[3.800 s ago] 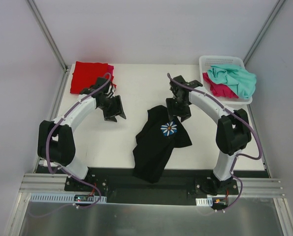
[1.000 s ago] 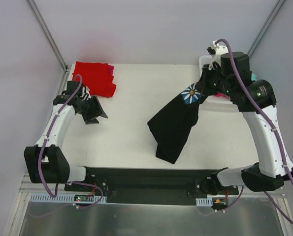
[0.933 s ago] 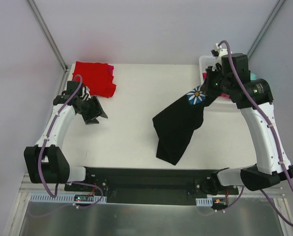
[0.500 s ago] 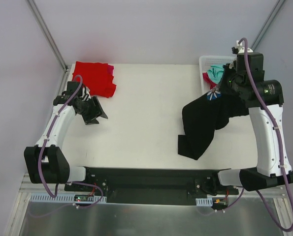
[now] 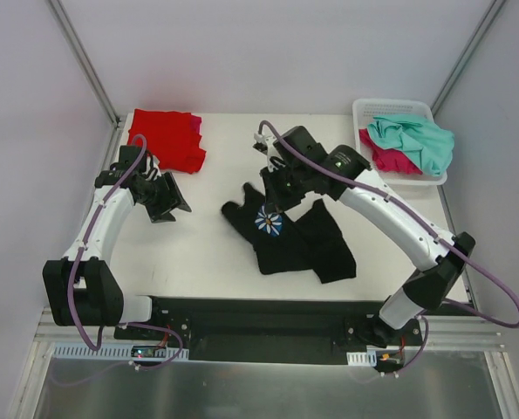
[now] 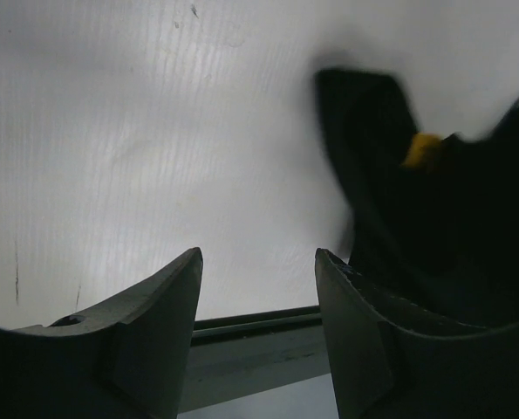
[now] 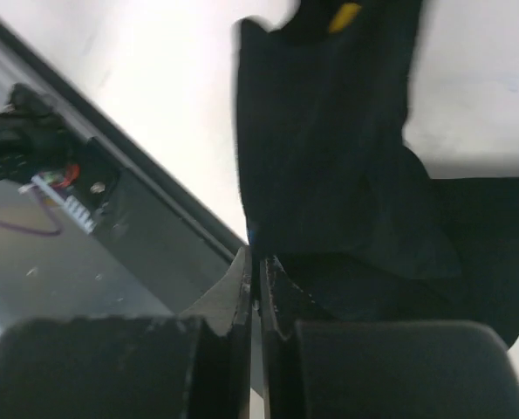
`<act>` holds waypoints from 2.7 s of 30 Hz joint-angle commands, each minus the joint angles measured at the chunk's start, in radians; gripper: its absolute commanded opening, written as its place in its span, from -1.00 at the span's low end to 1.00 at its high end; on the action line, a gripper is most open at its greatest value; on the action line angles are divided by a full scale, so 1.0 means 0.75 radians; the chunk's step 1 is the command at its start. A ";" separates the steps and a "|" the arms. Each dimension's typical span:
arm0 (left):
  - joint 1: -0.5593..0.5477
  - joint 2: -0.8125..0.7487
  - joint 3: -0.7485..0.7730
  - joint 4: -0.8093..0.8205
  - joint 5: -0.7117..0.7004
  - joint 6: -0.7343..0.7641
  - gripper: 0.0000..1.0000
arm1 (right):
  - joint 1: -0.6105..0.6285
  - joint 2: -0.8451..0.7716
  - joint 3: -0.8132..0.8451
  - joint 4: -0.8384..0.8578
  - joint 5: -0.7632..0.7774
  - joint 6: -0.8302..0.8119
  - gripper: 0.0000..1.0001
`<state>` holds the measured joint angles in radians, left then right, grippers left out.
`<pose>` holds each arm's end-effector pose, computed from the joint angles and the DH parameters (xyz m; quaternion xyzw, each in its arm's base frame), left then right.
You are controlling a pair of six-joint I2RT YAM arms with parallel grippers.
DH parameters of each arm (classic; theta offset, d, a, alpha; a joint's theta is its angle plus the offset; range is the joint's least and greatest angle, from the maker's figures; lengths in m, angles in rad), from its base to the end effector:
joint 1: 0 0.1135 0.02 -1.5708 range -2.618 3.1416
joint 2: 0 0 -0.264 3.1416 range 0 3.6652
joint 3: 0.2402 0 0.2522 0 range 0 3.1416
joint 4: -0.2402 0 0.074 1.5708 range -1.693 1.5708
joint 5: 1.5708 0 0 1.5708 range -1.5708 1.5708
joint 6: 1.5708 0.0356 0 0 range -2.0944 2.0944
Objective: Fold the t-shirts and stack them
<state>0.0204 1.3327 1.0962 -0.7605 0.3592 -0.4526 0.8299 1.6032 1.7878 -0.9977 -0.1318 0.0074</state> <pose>0.2684 -0.0070 0.2808 -0.1720 0.9293 -0.2271 0.2352 0.2216 0.2492 0.4019 -0.3929 0.8400 0.2059 0.3123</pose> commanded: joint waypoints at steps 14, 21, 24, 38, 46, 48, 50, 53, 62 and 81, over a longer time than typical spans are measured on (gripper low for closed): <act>-0.001 -0.010 0.009 0.004 0.030 0.021 0.08 | -0.041 -0.254 -0.199 0.077 0.224 0.025 -0.98; -0.003 -0.022 0.023 -0.005 0.032 0.021 0.08 | -0.288 -0.158 -0.011 0.087 0.515 0.029 -0.98; -0.001 -0.028 0.027 -0.013 0.022 0.029 0.09 | -0.372 -0.123 0.140 0.046 0.554 0.019 -0.98; -0.003 -0.026 0.005 -0.013 0.030 0.035 0.09 | -0.146 -0.262 0.390 0.075 0.348 -0.237 -0.98; -0.001 0.015 -0.022 0.014 0.022 0.035 0.08 | 0.276 -0.278 0.026 0.009 0.012 -0.110 -0.98; -0.001 0.027 -0.022 0.020 0.022 0.035 0.09 | 0.294 -0.295 0.001 0.050 -0.002 -0.092 -0.98; -0.003 0.031 -0.018 0.022 0.024 0.033 0.08 | 0.290 -0.325 0.027 0.062 0.030 -0.083 -0.94; -0.001 0.033 -0.013 0.024 0.022 0.035 0.08 | 0.246 -0.362 0.052 0.058 0.141 -0.098 -0.22; -0.001 0.039 -0.016 0.024 0.020 0.033 0.08 | -0.053 -0.278 -0.191 0.038 0.315 -0.124 0.73; -0.003 0.033 -0.030 0.022 0.030 0.041 0.08 | -0.018 -0.227 -0.723 0.326 0.008 -0.016 0.24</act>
<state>0.0204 1.3579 1.0801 -0.7387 0.3660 -0.4515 0.8158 1.4635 1.2949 -0.8223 -0.0792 -0.0326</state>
